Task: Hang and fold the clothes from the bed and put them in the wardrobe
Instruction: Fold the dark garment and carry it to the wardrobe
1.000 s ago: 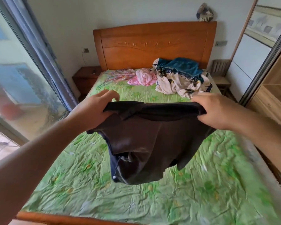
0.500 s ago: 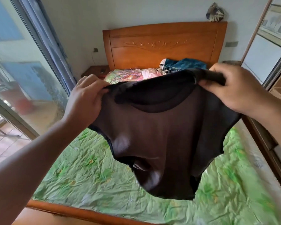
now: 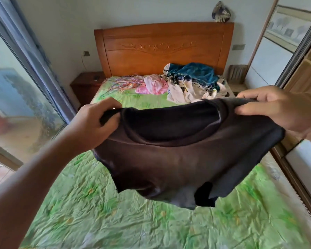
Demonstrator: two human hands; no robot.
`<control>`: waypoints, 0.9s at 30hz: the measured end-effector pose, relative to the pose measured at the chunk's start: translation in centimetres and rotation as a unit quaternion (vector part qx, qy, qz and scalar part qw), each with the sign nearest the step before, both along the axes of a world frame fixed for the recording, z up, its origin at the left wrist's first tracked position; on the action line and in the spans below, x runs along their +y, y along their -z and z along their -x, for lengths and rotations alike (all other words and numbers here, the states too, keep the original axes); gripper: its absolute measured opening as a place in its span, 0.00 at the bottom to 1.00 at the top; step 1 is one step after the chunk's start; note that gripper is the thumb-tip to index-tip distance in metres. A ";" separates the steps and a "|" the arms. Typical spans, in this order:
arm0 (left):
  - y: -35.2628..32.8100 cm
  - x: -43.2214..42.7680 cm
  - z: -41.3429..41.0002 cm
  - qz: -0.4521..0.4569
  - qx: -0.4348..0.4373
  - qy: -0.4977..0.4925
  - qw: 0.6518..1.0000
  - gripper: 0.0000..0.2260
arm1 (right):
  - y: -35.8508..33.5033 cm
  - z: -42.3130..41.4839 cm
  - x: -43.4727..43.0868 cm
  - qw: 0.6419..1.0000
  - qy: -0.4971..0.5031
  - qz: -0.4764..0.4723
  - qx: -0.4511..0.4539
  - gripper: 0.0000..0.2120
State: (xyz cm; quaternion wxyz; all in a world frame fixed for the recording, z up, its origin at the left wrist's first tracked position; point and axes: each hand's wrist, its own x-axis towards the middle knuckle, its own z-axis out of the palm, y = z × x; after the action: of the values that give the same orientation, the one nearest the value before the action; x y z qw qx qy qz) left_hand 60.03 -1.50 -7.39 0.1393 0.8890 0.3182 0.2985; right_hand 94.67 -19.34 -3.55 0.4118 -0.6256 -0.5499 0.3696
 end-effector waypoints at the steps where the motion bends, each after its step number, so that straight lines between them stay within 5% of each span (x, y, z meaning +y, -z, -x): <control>1: -0.6 0.2 0.8 0.009 0.000 0.026 1.000 0.04 | -0.3 0.4 0.0 1.000 -0.012 0.000 0.016 0.08; 4: -1.9 1.6 2.3 0.024 -0.020 0.059 0.998 0.08 | -0.8 1.3 1.0 1.000 -0.018 -0.012 0.014 0.09; 9: -0.2 6.7 1.7 0.022 -0.005 0.050 0.998 0.04 | 1.1 1.4 5.4 0.993 0.036 0.010 -0.114 0.09; 16: 8.5 15.6 -1.2 0.046 0.096 0.043 0.993 0.05 | 12.1 -1.2 13.5 0.951 0.084 0.081 -0.285 0.09; 22: 16.9 21.8 -4.8 0.043 0.234 -0.019 0.971 0.09 | 21.4 -3.1 20.5 0.874 0.112 0.119 -0.457 0.09; 27: 23.8 27.9 -9.2 0.065 0.301 -0.113 0.945 0.08 | 27.1 -5.1 29.0 0.835 0.128 0.162 -0.511 0.10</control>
State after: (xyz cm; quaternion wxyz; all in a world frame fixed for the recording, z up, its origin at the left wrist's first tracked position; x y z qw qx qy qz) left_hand 69.23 26.37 -31.15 0.0599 0.8845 0.4626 0.0092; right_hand 99.76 9.66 -30.65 0.0088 -0.8483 -0.5289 0.0254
